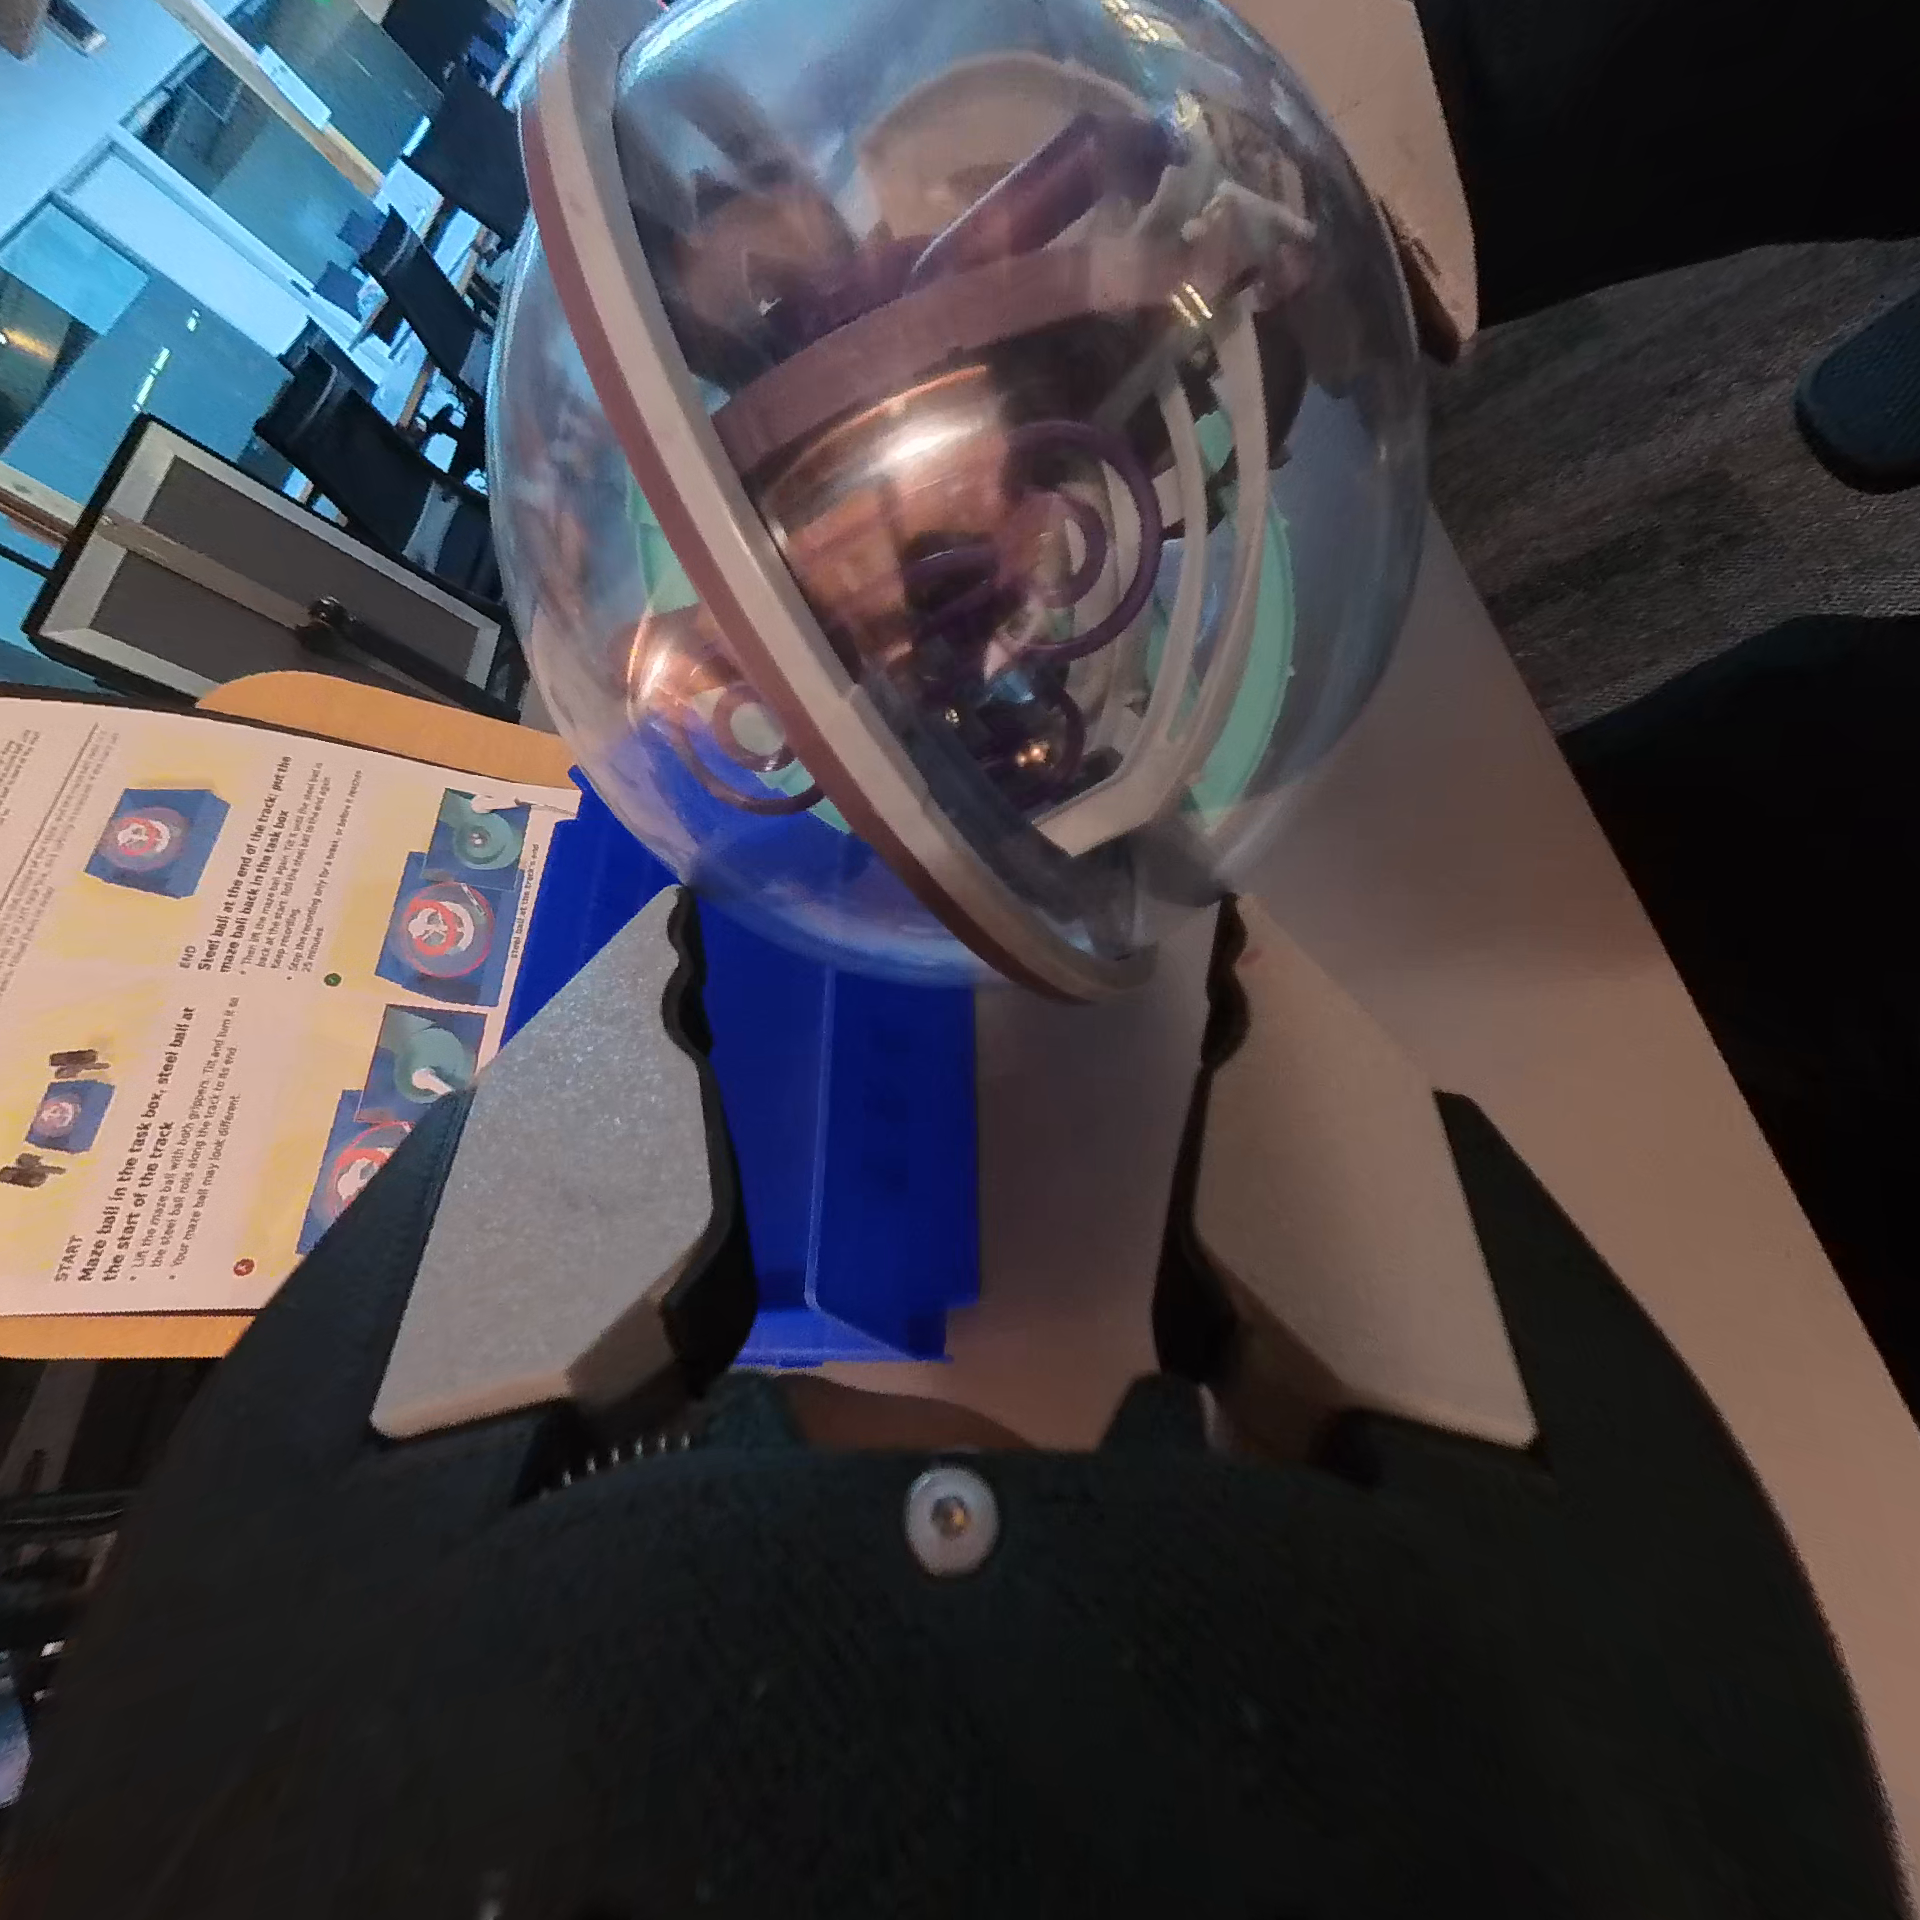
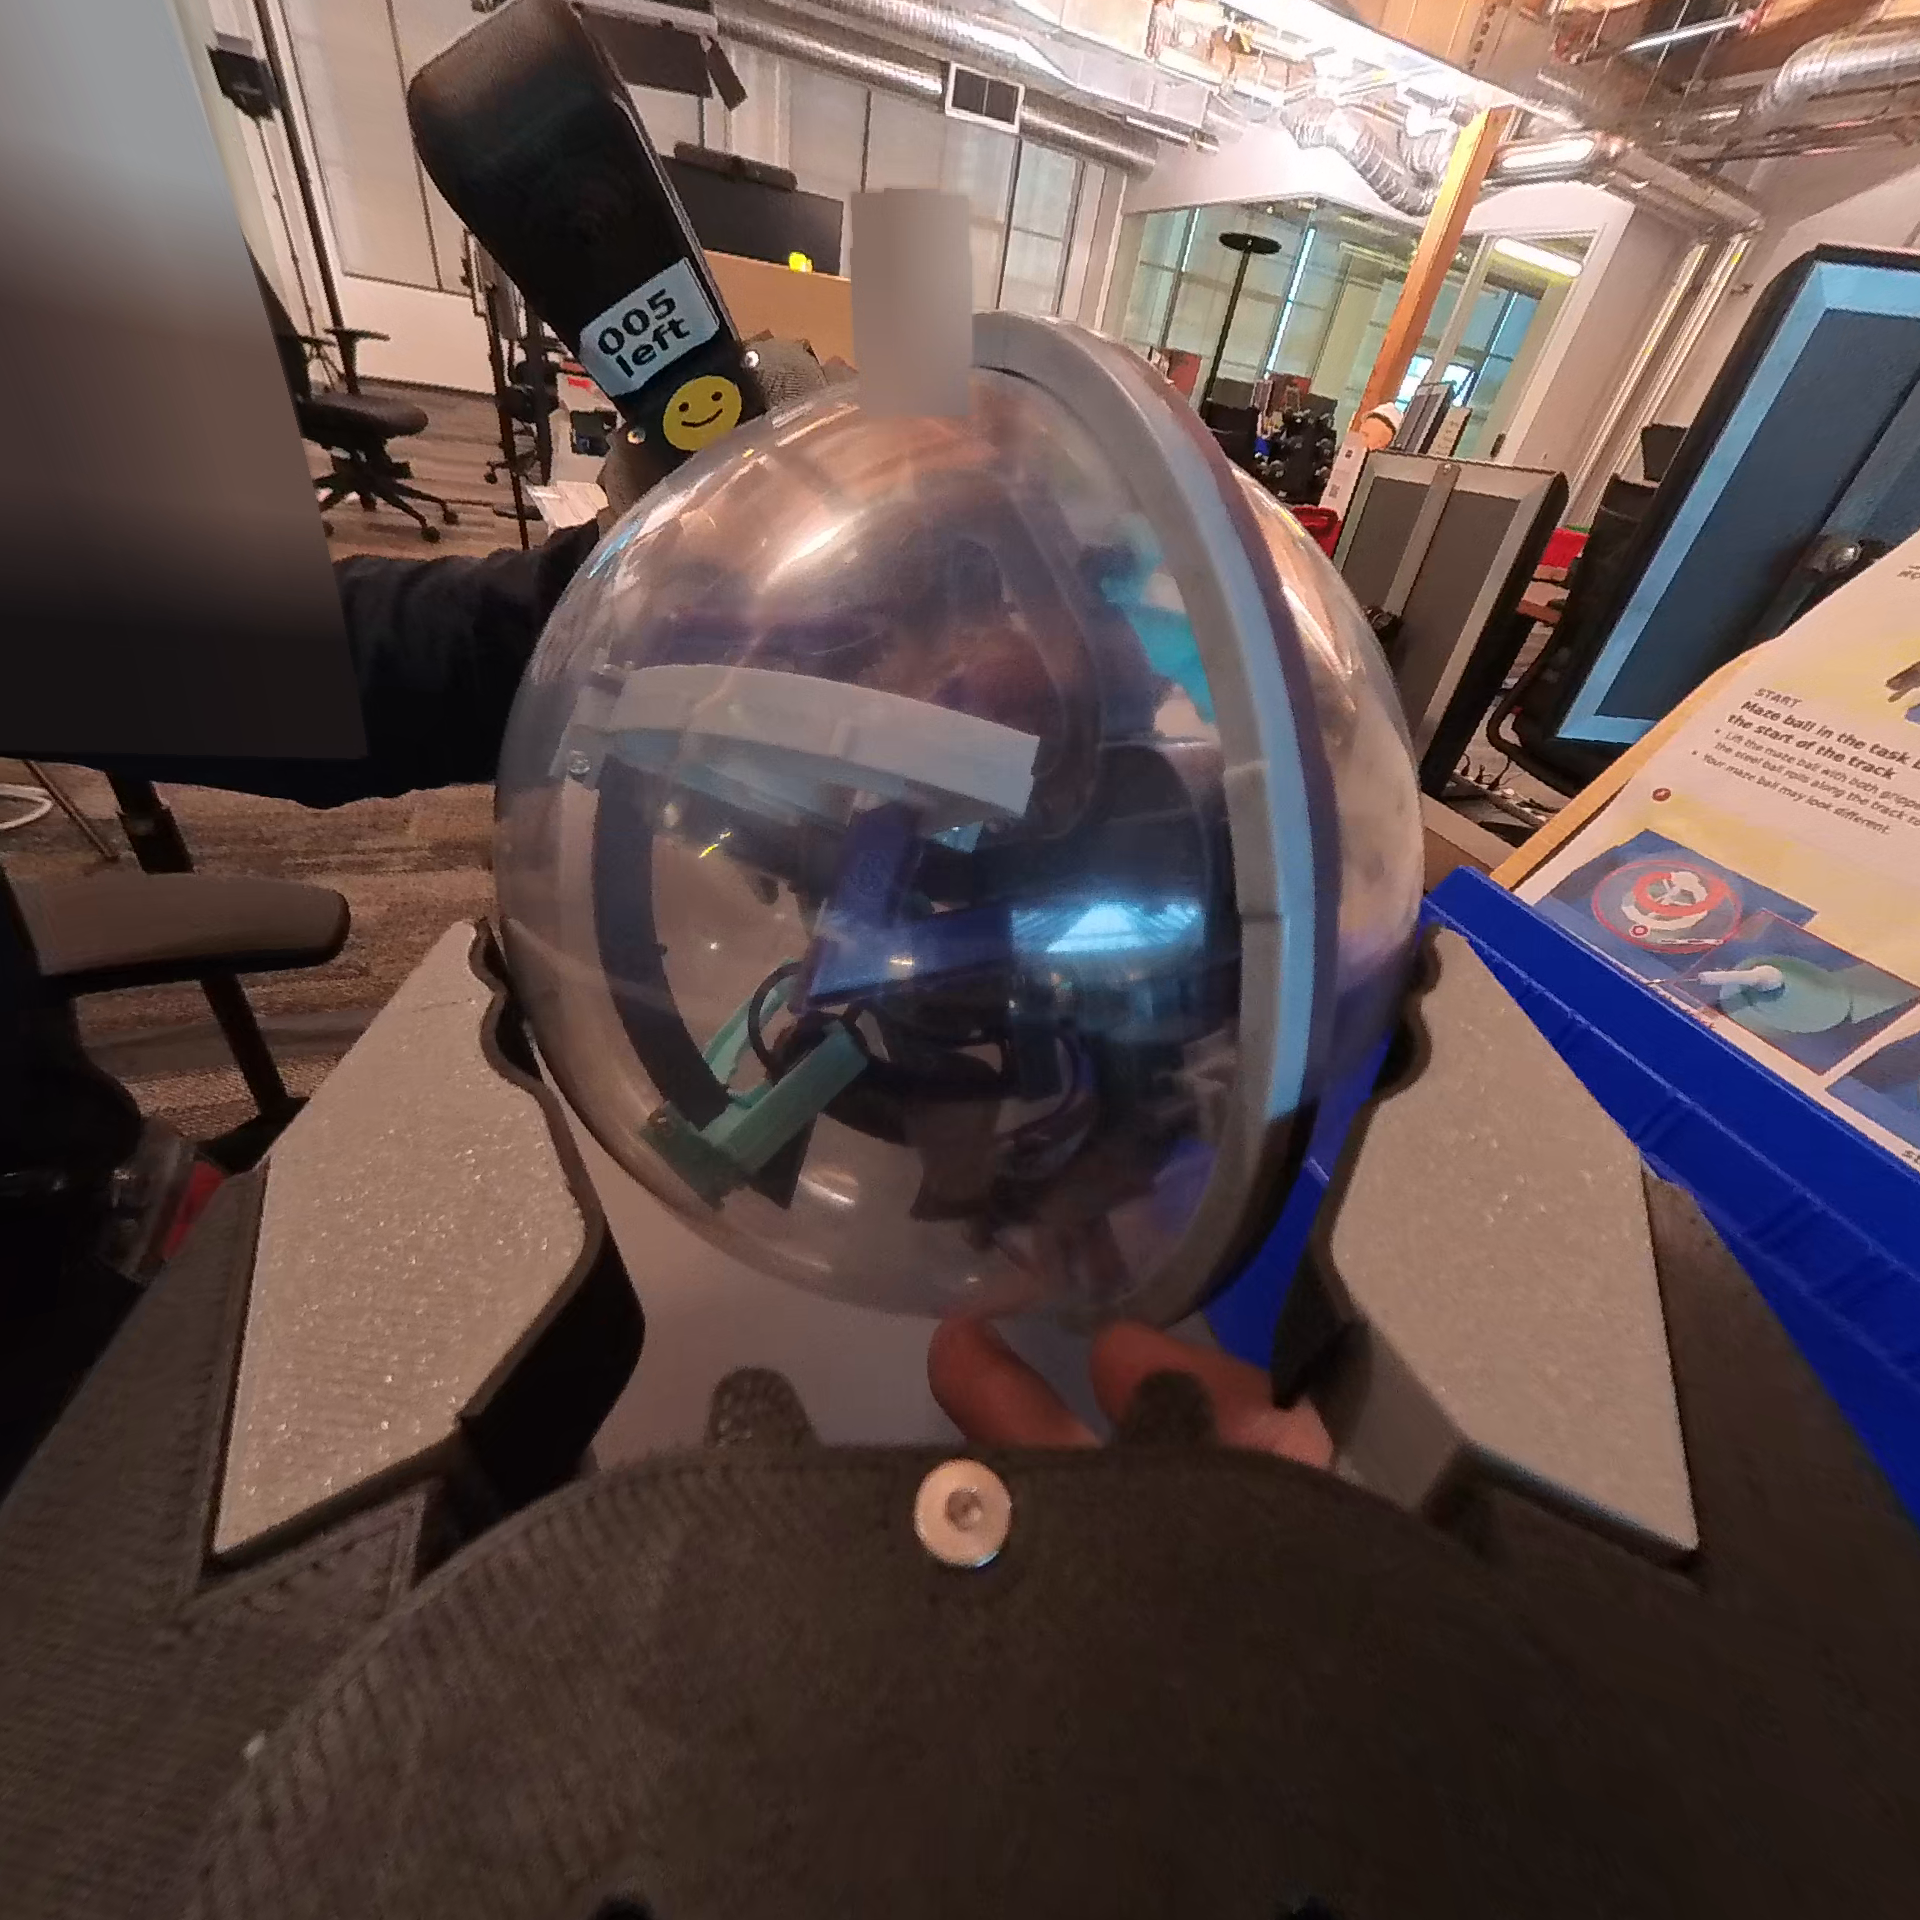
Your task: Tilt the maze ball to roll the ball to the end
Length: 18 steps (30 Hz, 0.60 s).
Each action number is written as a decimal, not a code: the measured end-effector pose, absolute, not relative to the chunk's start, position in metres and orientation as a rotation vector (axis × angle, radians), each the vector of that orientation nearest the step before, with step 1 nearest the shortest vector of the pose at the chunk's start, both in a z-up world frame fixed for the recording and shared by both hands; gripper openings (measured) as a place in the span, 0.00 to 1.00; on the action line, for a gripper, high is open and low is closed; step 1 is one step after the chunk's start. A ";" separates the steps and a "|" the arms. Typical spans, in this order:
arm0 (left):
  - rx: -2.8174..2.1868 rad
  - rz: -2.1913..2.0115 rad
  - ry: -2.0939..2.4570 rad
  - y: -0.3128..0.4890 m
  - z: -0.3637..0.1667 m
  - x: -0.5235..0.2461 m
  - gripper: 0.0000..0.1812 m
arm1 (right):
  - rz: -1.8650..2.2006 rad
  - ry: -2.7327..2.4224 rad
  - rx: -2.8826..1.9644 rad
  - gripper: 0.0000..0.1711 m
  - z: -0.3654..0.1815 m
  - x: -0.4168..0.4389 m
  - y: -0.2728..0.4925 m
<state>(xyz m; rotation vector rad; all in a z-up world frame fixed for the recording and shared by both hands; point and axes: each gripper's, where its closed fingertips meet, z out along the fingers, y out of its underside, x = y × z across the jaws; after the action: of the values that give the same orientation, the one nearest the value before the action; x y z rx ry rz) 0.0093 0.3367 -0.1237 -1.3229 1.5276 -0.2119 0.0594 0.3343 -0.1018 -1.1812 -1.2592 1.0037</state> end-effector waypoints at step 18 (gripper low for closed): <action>-1.352 -0.269 1.497 0.336 -0.138 0.014 0.53 | 0.996 -1.280 -1.255 0.92 -0.111 0.063 0.334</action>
<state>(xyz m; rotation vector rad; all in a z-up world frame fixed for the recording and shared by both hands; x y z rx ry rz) 0.0136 0.3364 -0.1376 -1.3516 1.4969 -0.2687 0.0631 0.3340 -0.1110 -1.2555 -1.2803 0.9964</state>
